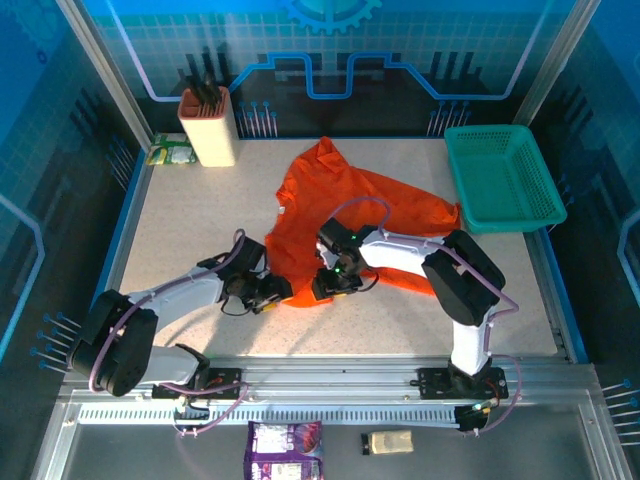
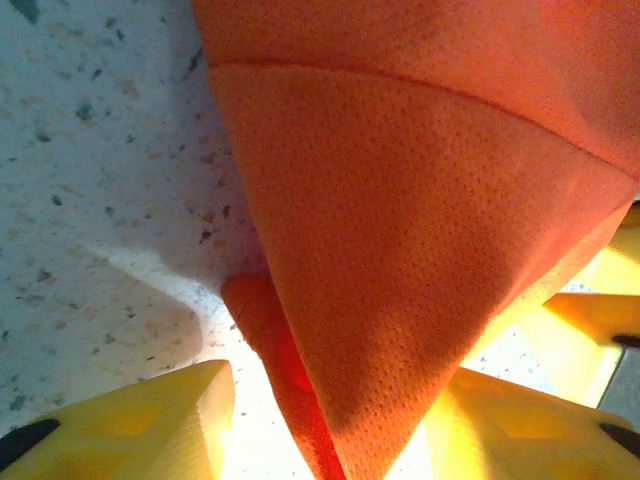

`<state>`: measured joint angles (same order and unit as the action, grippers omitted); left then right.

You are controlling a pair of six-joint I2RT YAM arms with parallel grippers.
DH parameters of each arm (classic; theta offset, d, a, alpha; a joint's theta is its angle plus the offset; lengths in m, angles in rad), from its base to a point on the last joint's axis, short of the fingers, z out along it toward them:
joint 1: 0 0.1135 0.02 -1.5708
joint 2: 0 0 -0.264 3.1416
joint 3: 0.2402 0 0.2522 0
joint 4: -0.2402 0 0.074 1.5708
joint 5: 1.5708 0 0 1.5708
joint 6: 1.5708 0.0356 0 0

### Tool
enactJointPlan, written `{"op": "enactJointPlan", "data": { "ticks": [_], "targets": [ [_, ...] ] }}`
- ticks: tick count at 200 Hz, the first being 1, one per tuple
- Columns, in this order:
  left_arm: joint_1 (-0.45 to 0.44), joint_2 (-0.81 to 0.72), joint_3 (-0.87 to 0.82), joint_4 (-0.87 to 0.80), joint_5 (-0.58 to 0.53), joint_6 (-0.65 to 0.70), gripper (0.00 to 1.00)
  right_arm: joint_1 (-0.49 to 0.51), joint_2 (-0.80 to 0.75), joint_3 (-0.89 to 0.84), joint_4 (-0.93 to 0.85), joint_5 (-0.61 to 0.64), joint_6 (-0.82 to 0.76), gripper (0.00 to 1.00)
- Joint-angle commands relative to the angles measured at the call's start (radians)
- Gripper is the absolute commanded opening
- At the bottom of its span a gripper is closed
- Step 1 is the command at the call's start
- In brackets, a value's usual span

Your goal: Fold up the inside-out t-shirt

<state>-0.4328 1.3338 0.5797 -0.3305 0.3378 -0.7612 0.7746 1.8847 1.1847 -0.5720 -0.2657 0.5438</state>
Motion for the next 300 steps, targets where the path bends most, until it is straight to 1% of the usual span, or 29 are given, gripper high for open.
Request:
{"op": "enactJointPlan", "data": {
  "ticks": [1, 9, 21, 27, 34, 48, 67, 74, 87, 91, 96, 104, 108, 122, 133, 146, 160, 187, 216, 231, 245, 264, 282, 300],
  "targets": [
    [-0.008, -0.014, -0.001, 0.103, 0.064, -0.007, 0.48, 0.014, -0.062, -0.015, 0.053, -0.047, 0.025, 0.39],
    [-0.008, -0.020, 0.021, 0.095, 0.066, 0.003, 0.42, 0.015, -0.077, -0.007, 0.044, -0.048, 0.027, 0.34],
    [-0.007, -0.035, 0.068, 0.051, 0.056, 0.020, 0.29, 0.015, -0.105, 0.015, 0.009, -0.037, 0.028, 0.20],
    [-0.007, -0.045, 0.095, 0.019, 0.053, 0.025, 0.25, 0.015, -0.121, 0.029, -0.017, -0.032, 0.027, 0.12],
    [-0.007, -0.064, 0.122, -0.016, 0.049, 0.031, 0.20, 0.018, -0.141, 0.046, -0.050, -0.032, 0.027, 0.06],
    [-0.007, -0.115, 0.164, -0.085, 0.057, 0.032, 0.16, 0.020, -0.174, 0.089, -0.146, -0.040, 0.030, 0.00],
    [0.002, -0.185, 0.200, -0.179, 0.076, 0.013, 0.15, 0.022, -0.184, 0.146, -0.298, -0.115, 0.016, 0.00],
    [0.003, -0.206, 0.205, -0.214, 0.093, -0.001, 0.15, 0.024, -0.183, 0.158, -0.345, -0.139, 0.008, 0.01],
    [0.003, -0.246, 0.199, -0.276, 0.113, -0.027, 0.16, 0.030, -0.186, 0.169, -0.420, -0.156, -0.009, 0.06],
    [0.004, -0.258, 0.193, -0.296, 0.116, -0.034, 0.18, 0.030, -0.189, 0.173, -0.443, -0.145, -0.012, 0.09],
    [0.004, -0.273, 0.186, -0.321, 0.117, -0.041, 0.22, 0.031, -0.191, 0.178, -0.471, -0.122, -0.012, 0.16],
    [0.004, -0.294, 0.181, -0.371, 0.107, -0.046, 0.34, 0.029, -0.191, 0.194, -0.522, -0.063, -0.017, 0.31],
    [0.004, -0.303, 0.180, -0.393, 0.093, -0.046, 0.38, 0.028, -0.188, 0.210, -0.555, -0.017, -0.019, 0.38],
    [0.005, -0.334, 0.189, -0.474, 0.046, -0.032, 0.42, 0.028, -0.175, 0.254, -0.624, 0.097, -0.023, 0.47],
    [0.005, -0.346, 0.193, -0.497, 0.026, -0.028, 0.45, 0.028, -0.167, 0.281, -0.640, 0.124, -0.032, 0.51],
    [0.003, -0.345, 0.181, -0.475, 0.034, -0.038, 0.45, 0.027, -0.159, 0.297, -0.622, 0.116, -0.035, 0.52],
    [-0.002, -0.323, 0.154, -0.411, 0.064, -0.056, 0.45, 0.030, -0.150, 0.299, -0.584, 0.094, -0.033, 0.51],
    [-0.028, -0.227, 0.122, -0.288, 0.071, -0.062, 0.45, 0.036, -0.109, 0.281, -0.481, 0.030, -0.038, 0.51],
    [-0.034, -0.083, 0.127, -0.207, 0.027, -0.017, 0.45, 0.045, -0.043, 0.263, -0.370, -0.020, -0.028, 0.51],
    [-0.029, -0.001, 0.137, -0.169, -0.004, 0.016, 0.46, 0.044, -0.013, 0.242, -0.281, -0.044, -0.019, 0.51],
    [-0.017, 0.091, 0.152, -0.127, -0.019, 0.047, 0.46, 0.020, 0.024, 0.209, -0.189, -0.086, 0.007, 0.50],
    [0.014, 0.196, 0.196, -0.073, -0.025, 0.080, 0.45, -0.029, 0.069, 0.169, -0.095, -0.102, 0.048, 0.50],
    [0.048, 0.289, 0.254, -0.029, -0.018, 0.104, 0.45, -0.089, 0.096, 0.140, -0.044, -0.076, 0.062, 0.49],
    [0.083, 0.414, 0.340, -0.009, 0.013, 0.140, 0.44, -0.142, 0.115, 0.142, -0.058, -0.010, 0.055, 0.49]
  ]
}}
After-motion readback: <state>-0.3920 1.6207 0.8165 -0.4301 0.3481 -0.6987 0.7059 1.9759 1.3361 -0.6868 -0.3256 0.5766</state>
